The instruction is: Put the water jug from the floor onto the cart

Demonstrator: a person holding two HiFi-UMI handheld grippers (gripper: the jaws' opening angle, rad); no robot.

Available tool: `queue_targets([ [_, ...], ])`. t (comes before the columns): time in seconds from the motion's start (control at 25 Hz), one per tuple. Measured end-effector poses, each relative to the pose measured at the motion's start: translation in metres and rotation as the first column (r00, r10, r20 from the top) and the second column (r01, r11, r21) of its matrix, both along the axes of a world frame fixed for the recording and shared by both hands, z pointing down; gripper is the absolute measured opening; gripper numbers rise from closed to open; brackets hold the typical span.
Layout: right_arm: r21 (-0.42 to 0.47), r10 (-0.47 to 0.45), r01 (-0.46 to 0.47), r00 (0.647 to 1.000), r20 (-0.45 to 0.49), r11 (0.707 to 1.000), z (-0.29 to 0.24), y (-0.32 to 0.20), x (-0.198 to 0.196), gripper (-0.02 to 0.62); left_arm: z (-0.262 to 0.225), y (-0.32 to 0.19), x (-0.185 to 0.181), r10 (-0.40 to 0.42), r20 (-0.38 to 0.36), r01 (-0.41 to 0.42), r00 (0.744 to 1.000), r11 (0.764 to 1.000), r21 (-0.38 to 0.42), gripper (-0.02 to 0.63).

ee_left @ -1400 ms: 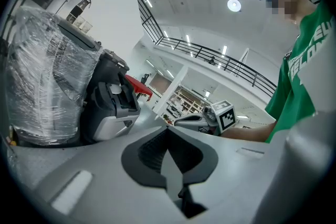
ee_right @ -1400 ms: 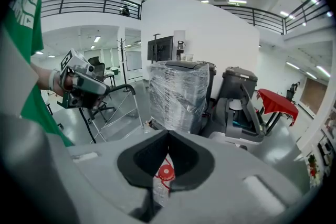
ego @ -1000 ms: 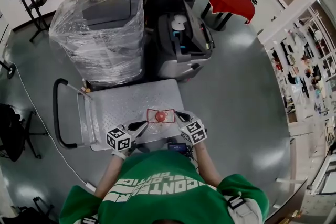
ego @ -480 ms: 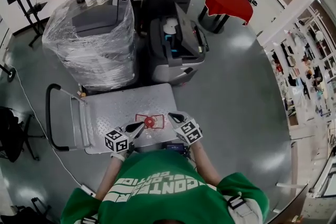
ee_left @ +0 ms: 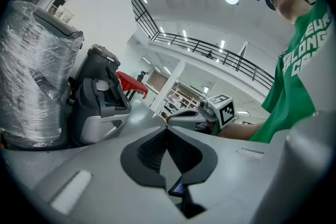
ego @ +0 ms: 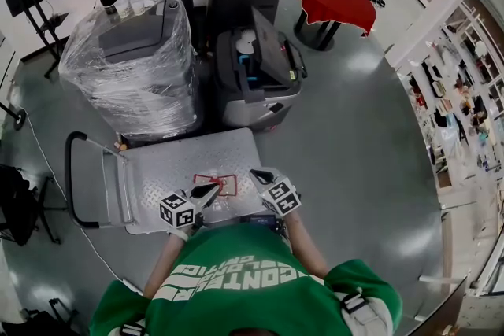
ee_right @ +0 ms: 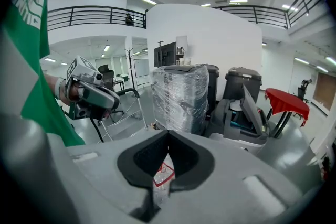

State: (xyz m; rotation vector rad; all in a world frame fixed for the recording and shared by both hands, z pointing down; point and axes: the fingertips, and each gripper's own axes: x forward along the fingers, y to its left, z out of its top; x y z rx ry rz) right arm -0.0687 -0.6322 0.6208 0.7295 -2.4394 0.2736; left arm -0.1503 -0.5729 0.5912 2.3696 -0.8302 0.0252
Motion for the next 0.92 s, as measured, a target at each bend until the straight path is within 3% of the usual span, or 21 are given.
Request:
queue_targets([
  [0.92,-0.034,-0.045,0.043,0.998,-0.035,0.998,0.019,0.012,0.008,-0.008,0.010,0.003,0.019,0.012,0.019,-0.011,1.000,0.999,-0.050,0.003],
])
